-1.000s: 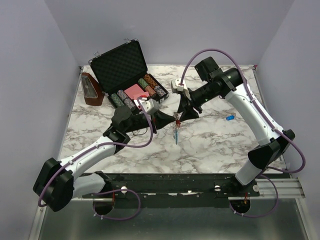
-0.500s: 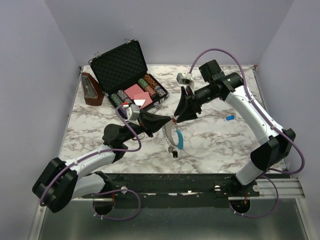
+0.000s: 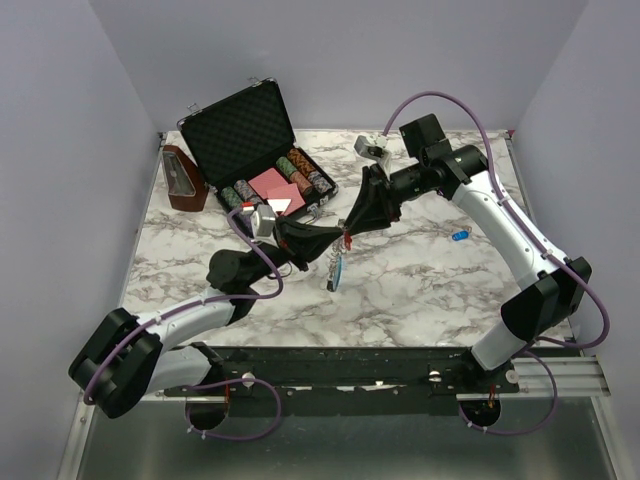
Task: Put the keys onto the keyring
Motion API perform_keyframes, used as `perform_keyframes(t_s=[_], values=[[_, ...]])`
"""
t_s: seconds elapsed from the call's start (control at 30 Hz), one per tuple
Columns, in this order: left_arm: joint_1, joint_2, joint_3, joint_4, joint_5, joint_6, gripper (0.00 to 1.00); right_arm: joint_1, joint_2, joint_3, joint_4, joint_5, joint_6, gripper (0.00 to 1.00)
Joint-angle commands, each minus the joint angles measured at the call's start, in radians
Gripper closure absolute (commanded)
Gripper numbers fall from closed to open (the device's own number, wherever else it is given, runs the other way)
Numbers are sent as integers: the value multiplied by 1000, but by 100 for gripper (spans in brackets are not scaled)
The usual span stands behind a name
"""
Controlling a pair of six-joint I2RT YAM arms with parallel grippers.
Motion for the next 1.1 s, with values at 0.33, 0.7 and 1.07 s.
perform_keyframes(t_s=[0.33, 0.7, 1.07], values=[[-9, 12, -9, 180, -89, -44, 100, 18, -12, -25, 51, -1, 24, 83], [-3, -25, -6, 70, -53, -25, 74, 29, 0, 39, -28, 136, -33, 100], [31, -257, 156, -816, 114, 351, 21, 87, 87, 234, -404, 476, -312, 100]])
